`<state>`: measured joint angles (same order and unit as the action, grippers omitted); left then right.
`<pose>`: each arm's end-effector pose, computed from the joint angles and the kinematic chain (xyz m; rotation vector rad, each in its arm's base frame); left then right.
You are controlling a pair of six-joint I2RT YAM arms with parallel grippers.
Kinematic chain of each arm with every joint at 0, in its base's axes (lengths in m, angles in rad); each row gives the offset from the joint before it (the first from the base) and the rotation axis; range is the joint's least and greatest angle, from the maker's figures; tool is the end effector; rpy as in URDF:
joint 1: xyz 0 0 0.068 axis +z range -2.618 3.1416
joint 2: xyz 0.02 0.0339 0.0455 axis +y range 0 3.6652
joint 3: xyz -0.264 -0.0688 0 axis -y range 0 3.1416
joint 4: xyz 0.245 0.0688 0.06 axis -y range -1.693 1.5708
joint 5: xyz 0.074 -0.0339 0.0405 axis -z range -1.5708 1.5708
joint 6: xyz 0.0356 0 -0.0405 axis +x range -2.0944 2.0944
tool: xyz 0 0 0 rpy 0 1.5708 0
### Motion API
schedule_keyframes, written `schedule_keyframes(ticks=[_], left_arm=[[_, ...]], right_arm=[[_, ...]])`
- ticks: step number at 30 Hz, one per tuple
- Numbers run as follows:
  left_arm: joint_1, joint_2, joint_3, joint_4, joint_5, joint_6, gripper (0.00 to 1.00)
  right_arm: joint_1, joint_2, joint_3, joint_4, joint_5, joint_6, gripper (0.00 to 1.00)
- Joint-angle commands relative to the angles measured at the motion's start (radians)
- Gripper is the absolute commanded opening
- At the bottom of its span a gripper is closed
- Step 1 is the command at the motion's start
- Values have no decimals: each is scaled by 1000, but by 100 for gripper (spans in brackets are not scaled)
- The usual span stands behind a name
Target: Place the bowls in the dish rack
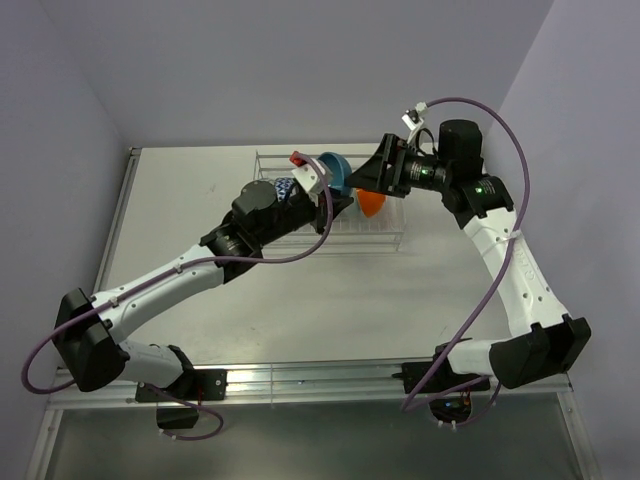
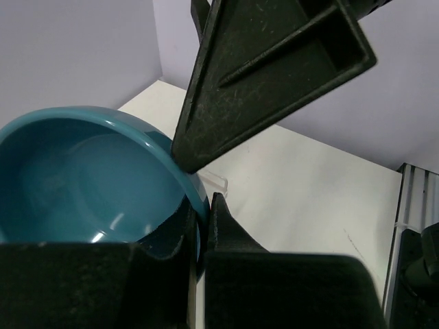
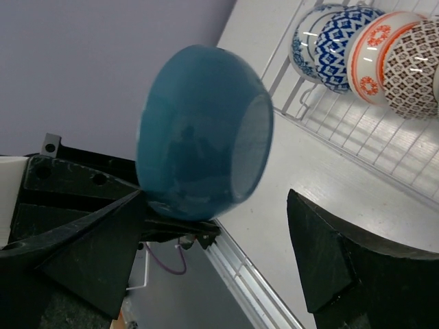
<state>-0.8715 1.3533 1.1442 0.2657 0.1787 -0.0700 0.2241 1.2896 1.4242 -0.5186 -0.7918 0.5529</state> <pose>0.2037 -0.2520 0.3853 0.7517 1.3916 -0.8815 0.2608 0.0854 0.4224 -0.2261 2.0398 1.2688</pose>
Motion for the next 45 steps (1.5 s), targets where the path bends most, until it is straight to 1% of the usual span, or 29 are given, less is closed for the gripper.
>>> schedule_keyframes(ticks=[1, 4, 5, 7, 12, 13, 16, 17, 19, 20, 21, 22, 23, 29, 37, 41, 43, 45], left_arm=[[-6, 3, 63, 87, 5, -48, 0], [-6, 12, 71, 81, 10, -53, 0], [-6, 13, 72, 83, 11, -56, 0], [-6, 13, 75, 86, 16, -60, 0], [-7, 13, 77, 86, 19, -67, 0], [-6, 10, 74, 83, 18, -65, 0], [-7, 3, 63, 83, 21, -65, 0], [-7, 1, 61, 79, 19, -63, 0], [-7, 0, 52, 76, 22, -62, 0], [-7, -2, 51, 72, 21, -62, 0], [-7, -3, 48, 70, 24, -63, 1], [-7, -5, 45, 69, 22, -62, 3], [-7, -6, 42, 67, 22, -60, 11], [-7, -13, 29, 46, 34, -65, 28], [-7, -22, 15, 15, 48, -65, 38], [-7, -23, 14, -3, 45, -60, 42], [-7, -29, 14, -13, 38, -59, 45], [-6, -43, 15, -37, 28, -54, 51]], right_arm=[[43, -4, 62, 39, 32, -8, 89], [58, 0, 62, 28, 69, -22, 83], [60, 7, 64, 31, 71, -21, 79], [60, 16, 65, 32, 54, -15, 77], [63, 28, 68, 55, 16, -1, 63], [63, 25, 70, 60, 13, -2, 56], [63, 20, 70, 66, 6, -8, 43], [61, 19, 68, 71, 5, -8, 32], [63, 19, 68, 74, 3, -14, 20], [61, 17, 71, 74, 6, -18, 7], [63, 19, 73, 72, 12, -27, 1], [61, 17, 81, 69, 17, -31, 0], [61, 17, 82, 63, 20, -34, 0], [46, 22, 94, 60, 37, -41, 0], [18, 16, 76, 101, 49, -22, 0], [11, 20, 84, 94, 54, -27, 0], [8, 25, 93, 77, 69, -39, 0], [-2, 31, 107, 59, 114, -68, 0]])
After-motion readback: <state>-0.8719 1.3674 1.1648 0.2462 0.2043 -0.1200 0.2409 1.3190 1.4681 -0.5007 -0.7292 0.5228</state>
